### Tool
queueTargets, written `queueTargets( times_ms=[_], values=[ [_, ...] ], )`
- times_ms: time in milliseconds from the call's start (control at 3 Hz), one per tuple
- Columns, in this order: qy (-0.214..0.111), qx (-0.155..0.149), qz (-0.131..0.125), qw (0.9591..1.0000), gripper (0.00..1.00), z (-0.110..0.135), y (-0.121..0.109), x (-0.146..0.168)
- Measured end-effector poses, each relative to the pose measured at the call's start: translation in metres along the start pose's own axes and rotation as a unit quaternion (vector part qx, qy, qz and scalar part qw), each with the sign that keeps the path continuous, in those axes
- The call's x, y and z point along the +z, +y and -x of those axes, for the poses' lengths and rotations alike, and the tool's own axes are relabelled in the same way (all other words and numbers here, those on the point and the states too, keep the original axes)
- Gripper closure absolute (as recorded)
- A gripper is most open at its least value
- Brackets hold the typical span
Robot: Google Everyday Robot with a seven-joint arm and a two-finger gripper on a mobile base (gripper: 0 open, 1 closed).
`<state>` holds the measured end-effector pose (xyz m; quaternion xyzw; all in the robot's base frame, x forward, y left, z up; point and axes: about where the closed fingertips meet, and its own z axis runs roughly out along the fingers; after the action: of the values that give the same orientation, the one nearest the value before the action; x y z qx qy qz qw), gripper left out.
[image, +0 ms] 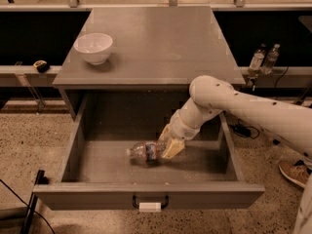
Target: Place water bottle into top drawer
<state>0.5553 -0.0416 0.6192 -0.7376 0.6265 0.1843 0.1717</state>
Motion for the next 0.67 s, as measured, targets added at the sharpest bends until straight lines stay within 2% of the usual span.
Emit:
queueTargets(
  times_ms=[667],
  values=[
    [0.0, 0.0, 0.0, 1.0, 0.27, 0.0, 0.0, 0.0]
  ],
)
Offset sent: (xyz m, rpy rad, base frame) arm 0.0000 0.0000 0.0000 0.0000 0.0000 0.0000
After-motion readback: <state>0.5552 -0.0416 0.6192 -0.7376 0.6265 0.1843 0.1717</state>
